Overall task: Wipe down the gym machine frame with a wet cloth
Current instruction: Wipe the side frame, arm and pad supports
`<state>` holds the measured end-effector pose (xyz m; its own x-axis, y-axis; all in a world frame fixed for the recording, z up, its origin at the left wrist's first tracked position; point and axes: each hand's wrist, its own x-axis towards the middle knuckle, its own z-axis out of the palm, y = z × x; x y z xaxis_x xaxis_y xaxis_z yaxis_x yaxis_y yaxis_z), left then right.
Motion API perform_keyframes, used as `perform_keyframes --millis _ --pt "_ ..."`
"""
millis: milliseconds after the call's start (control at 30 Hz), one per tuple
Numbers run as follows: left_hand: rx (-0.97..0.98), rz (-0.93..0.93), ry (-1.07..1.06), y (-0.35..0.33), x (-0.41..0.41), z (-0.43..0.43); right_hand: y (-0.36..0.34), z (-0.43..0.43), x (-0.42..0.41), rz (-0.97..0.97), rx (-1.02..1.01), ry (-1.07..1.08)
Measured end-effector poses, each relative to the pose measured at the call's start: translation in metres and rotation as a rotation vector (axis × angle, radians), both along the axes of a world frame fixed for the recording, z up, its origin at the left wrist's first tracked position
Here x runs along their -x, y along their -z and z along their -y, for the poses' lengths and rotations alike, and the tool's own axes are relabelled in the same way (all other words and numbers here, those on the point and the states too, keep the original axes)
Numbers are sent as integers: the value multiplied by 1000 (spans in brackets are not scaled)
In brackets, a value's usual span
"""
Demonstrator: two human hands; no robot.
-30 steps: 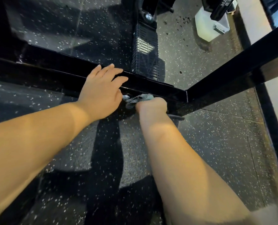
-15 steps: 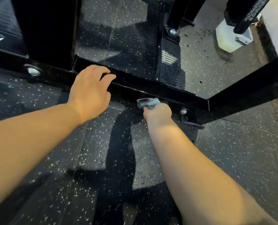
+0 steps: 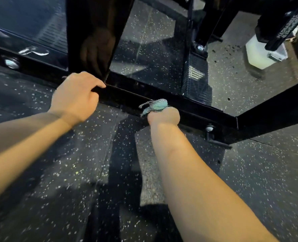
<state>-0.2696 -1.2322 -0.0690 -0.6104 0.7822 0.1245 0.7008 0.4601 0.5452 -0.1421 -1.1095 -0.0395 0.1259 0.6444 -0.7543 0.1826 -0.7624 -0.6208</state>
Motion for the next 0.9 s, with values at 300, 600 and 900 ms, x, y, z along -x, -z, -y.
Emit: perform_keyframes --millis 300,600,900 --pt "-88 135 -219 -10 12 10 -7 24 47 -710 225 437" --pt "-366 395 -358 -27 23 10 3 32 62 -718 288 303" --pt "-311 369 -359 -29 27 5 -5 22 16 -293 -81 -435"
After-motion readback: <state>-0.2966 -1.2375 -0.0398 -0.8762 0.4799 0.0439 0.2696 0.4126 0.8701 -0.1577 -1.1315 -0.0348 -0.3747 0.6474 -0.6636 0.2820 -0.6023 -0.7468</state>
